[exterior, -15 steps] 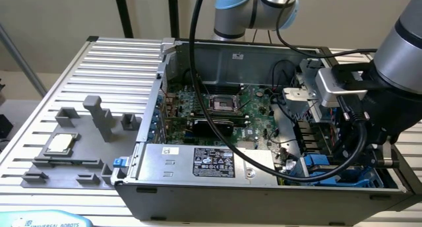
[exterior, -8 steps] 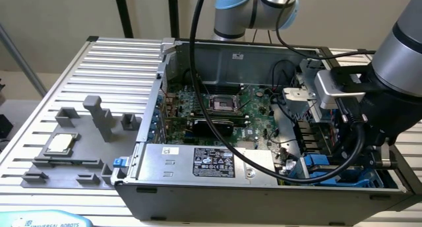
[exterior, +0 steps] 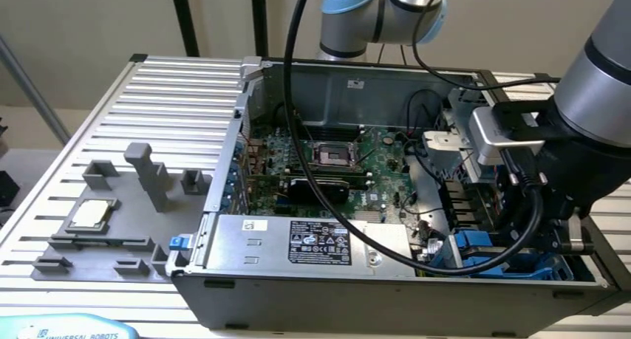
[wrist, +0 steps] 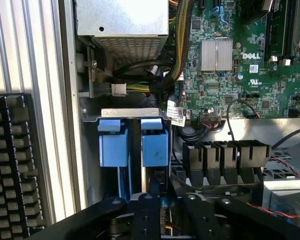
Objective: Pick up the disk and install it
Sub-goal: 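Insert the second disk wire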
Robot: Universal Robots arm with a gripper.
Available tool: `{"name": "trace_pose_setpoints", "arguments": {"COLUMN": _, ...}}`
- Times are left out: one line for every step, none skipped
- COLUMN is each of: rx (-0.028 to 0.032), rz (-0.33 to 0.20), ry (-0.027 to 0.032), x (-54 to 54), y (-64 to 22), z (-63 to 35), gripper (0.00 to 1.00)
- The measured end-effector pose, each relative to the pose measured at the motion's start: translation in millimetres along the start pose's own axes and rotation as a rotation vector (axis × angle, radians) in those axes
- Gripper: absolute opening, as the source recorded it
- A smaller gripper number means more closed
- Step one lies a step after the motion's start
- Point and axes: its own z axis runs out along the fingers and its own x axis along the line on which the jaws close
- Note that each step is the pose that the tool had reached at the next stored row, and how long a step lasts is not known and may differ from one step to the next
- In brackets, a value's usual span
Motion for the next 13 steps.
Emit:
{"name": "trace_pose_setpoints", "arguments": {"rx": -0.0001, "rz": 0.0, "ry": -0.0002, "x": -0.1, "y": -0.1, "z": -0.9, "gripper": 0.24}}
{"name": "trace_pose_setpoints", "arguments": {"rx": -0.0001, "rz": 0.0, "ry": 0.0002, "x": -0.2, "y": -0.3, "z": -2.7, "gripper": 0.24}}
{"name": "trace_pose_setpoints", "arguments": {"rx": -0.0001, "rz": 0.0, "ry": 0.0006, "x": -0.3, "y": -0.4, "z": -4.8, "gripper": 0.24}}
{"name": "trace_pose_setpoints", "arguments": {"rx": -0.0001, "rz": 0.0, "ry": 0.0006, "x": -0.4, "y": -0.2, "z": -6.8, "gripper": 0.24}}
{"name": "trace_pose_setpoints", "arguments": {"rx": 0.0, "rz": 0.0, "ry": 0.0005, "x": -0.5, "y": 0.2, "z": -8.8, "gripper": 0.24}}
{"name": "trace_pose_setpoints", "arguments": {"rx": 0.0001, "rz": 0.0, "ry": 0.0006, "x": -0.6, "y": 0.8, "z": -11.0, "gripper": 0.24}}
{"name": "trace_pose_setpoints", "arguments": {"rx": 0.0004, "rz": 0.0, "ry": 0.0006, "x": -0.6, "y": 2.0, "z": -12.9, "gripper": 0.24}}
{"name": "trace_pose_setpoints", "arguments": {"rx": 0.0009, "rz": 0.0, "ry": 0.0006, "x": -0.6, "y": 3.6, "z": -14.5, "gripper": 0.24}}
{"name": "trace_pose_setpoints", "arguments": {"rx": 0.0017, "rz": 0.0, "ry": 0.0005, "x": -0.6, "y": 5.4, "z": -15.7, "gripper": 0.24}}
{"name": "trace_pose_setpoints", "arguments": {"rx": 0.0028, "rz": 0.0, "ry": 0.0003, "x": -0.5, "y": 7.7, "z": -16.5, "gripper": 0.24}}
{"name": "trace_pose_setpoints", "arguments": {"rx": 0.005, "rz": 0.0, "ry": 0.0002, "x": -0.4, "y": 9.5, "z": -16.9, "gripper": 0.24}}
{"name": "trace_pose_setpoints", "arguments": {"rx": 0.0071, "rz": 0.0, "ry": 0.0002, "x": -0.4, "y": 9.9, "z": -17.0, "gripper": 0.24}}
{"name": "trace_pose_setpoints", "arguments": {"rx": 0.0071, "rz": 0.0, "ry": -0.0002, "x": -0.4, "y": 9.9, "z": -16.9, "gripper": 0.24}}
